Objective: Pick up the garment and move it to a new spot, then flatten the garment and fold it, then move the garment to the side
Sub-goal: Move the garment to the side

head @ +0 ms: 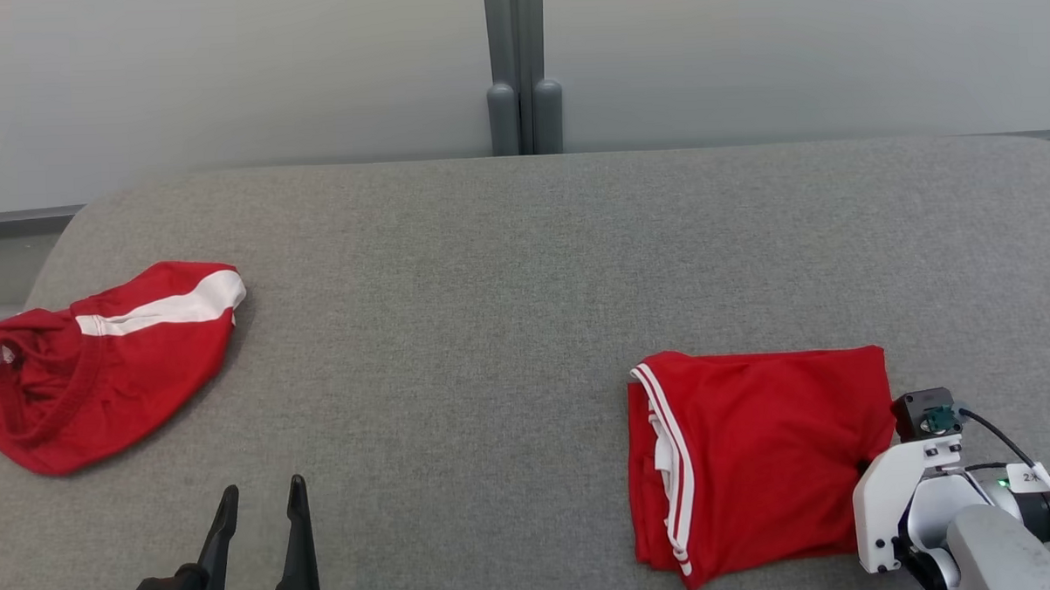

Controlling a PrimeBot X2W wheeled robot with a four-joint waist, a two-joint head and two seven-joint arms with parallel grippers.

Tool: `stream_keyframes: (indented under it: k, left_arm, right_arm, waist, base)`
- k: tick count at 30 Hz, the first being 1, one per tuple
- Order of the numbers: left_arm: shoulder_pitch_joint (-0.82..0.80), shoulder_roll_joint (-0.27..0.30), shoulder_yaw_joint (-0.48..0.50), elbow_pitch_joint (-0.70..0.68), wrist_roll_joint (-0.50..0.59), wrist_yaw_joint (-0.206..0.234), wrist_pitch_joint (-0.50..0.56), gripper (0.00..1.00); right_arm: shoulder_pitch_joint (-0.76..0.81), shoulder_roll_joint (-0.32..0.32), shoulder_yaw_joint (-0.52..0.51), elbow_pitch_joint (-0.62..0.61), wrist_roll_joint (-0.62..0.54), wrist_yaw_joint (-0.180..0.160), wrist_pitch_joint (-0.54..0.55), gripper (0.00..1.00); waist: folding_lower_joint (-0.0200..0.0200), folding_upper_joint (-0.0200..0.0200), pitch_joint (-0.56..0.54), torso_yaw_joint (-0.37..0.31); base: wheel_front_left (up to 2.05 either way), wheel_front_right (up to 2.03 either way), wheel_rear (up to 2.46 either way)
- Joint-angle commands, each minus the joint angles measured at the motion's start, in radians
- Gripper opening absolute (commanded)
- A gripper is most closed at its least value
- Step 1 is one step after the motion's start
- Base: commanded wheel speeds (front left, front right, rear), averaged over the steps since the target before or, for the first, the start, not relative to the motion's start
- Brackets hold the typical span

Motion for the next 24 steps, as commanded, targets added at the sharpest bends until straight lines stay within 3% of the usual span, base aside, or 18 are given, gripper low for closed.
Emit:
stream_keyframes:
  k: [1, 6, 13, 19, 24]
  left_arm:
    - [-0.022, 0.003, -0.002, -0.009, 0.001, -0.004, 0.000, 1.00]
    - [-0.040, 0.003, 0.002, -0.036, 0.006, -0.004, 0.000, 1.00]
    - [-0.084, 0.003, 0.001, -0.098, 0.013, -0.004, 0.000, 1.00]
    - [-0.136, 0.012, -0.027, -0.159, 0.038, -0.004, 0.000, 1.00]
    - [-0.163, 0.043, -0.055, -0.220, 0.048, -0.004, 0.000, 1.00]
  right_arm:
    - [0.002, -0.016, 0.023, 0.017, 0.001, -0.003, 0.016, 0.00]
    - [-0.082, -0.075, 0.166, -0.035, -0.020, -0.003, 0.025, 0.00]
    - [-0.235, -0.192, 0.328, -0.102, -0.019, -0.003, 0.017, 0.00]
    - [-0.345, -0.287, 0.324, -0.101, -0.032, -0.003, -0.030, 0.00]
    - [-0.407, -0.353, 0.248, -0.063, -0.079, -0.003, -0.088, 0.00]
  waist:
    - [0.0000, 0.0000, 0.013, -0.005]
    - [0.0000, 0.0000, 0.062, -0.048]
    - [0.0000, 0.0000, 0.152, -0.163]
    - [0.0000, 0.0000, 0.228, -0.260]
    - [0.0000, 0.0000, 0.295, -0.314]
  base:
    - [0.00, 0.00, 0.00]
    - [0.00, 0.00, 0.00]
    - [0.00, 0.00, 0.00]
    - [0.00, 0.00, 0.00]
    - [0.00, 0.00, 0.00]
